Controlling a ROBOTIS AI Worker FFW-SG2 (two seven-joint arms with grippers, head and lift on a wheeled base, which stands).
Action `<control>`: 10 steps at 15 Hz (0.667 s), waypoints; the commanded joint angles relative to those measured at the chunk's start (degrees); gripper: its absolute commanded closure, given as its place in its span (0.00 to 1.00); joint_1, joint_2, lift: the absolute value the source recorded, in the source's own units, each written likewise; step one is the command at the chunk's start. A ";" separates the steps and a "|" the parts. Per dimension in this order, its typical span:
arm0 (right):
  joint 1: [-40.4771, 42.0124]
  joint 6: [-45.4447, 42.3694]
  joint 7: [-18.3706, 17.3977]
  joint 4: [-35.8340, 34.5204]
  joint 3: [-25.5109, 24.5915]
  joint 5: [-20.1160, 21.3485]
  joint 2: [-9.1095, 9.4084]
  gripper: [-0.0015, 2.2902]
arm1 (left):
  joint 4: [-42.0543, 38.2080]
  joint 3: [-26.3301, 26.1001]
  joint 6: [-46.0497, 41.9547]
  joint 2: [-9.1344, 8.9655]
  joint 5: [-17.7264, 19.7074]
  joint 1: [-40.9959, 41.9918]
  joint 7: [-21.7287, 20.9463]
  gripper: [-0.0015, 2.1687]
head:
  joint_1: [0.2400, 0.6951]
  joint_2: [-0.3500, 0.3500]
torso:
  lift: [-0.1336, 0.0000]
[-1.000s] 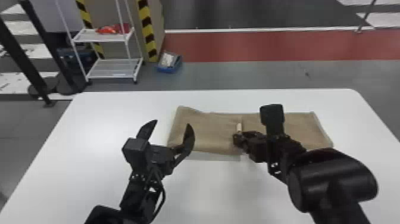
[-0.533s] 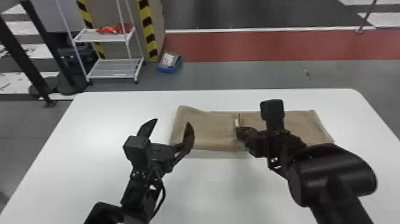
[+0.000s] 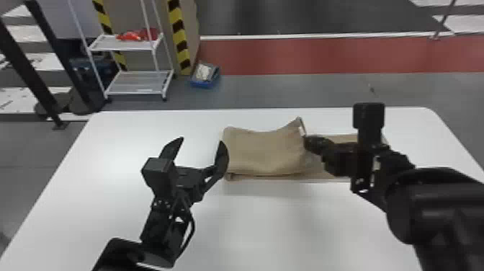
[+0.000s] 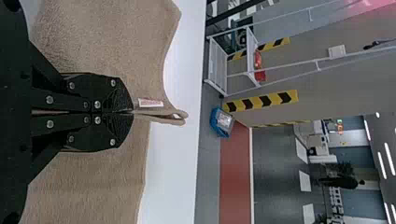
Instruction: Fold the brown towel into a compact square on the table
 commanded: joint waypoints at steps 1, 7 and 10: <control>0.55 5.24 1.05 -5.67 -7.57 -2.23 -2.27 0.53 | -0.70 0.70 0.00 0.07 0.23 0.30 0.00 0.02 | 1.00 0.55 | 0.13; -0.59 4.72 2.10 2.77 -11.26 -4.34 -7.72 0.53 | -0.79 -1.50 0.00 0.07 -0.39 0.65 0.18 0.02 | 1.00 0.34 | 0.13; -0.94 6.83 2.54 0.48 -14.07 -7.59 -8.07 0.53 | -0.70 -1.50 0.53 -0.01 -0.83 0.47 0.44 0.02 | 1.00 0.32 | 0.13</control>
